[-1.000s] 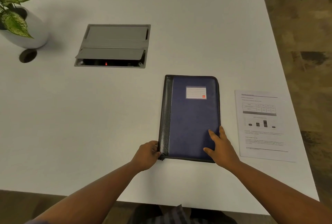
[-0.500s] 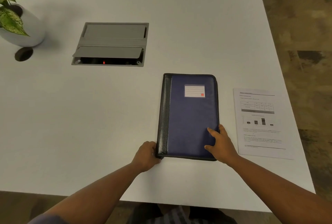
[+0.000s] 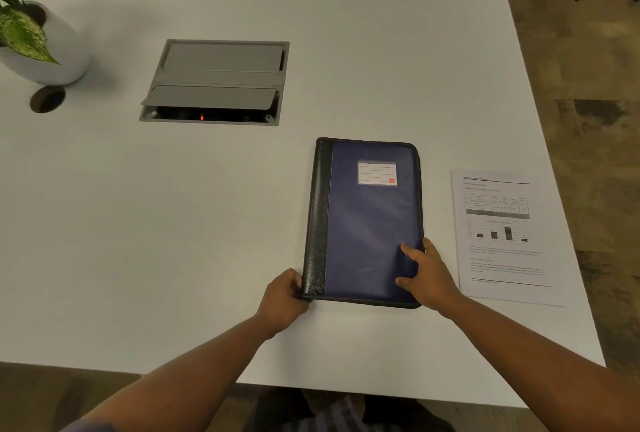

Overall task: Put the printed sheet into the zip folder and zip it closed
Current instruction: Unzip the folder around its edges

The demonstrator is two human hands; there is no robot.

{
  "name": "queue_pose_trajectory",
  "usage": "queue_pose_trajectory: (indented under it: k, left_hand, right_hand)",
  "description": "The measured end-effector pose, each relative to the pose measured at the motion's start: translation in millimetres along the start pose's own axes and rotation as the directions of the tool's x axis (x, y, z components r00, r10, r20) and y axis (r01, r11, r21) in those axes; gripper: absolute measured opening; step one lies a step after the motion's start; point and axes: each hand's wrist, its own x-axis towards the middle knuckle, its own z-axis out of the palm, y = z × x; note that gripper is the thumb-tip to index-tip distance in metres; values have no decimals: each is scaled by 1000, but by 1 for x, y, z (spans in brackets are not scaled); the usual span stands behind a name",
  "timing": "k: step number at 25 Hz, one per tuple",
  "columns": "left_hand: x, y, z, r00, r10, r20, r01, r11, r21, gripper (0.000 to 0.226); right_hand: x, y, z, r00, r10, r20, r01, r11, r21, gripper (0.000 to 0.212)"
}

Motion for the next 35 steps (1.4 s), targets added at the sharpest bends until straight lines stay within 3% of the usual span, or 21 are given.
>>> queue_pose_trajectory:
  k: [4,15,23,27,35]
  left_hand:
    - [1,2,-3,998,12,57,-5,991,-131,33]
    - [2,7,-8,992,60,113,-56,998,-34,37]
    - [3,9,-8,990,122,73,-132,980,152,34]
    - [4,9,-9,985,119,124,-144,965,217,30]
    - [8,14,-20,978,119,172,-188,864,467,23]
  right_hand:
    - [-2,-4,-1,1000,12,-2,-12,1000,18,80]
    - [-2,-2,-1,1000,-7,2,7,1000,0,78]
    - [0,0,0,1000,-25,0,25,999,-22,75]
    - [1,0,3,1000,-25,-14,25,999,-39,76]
    - [4,3,9,999,-15,-29,13,997,-78,80]
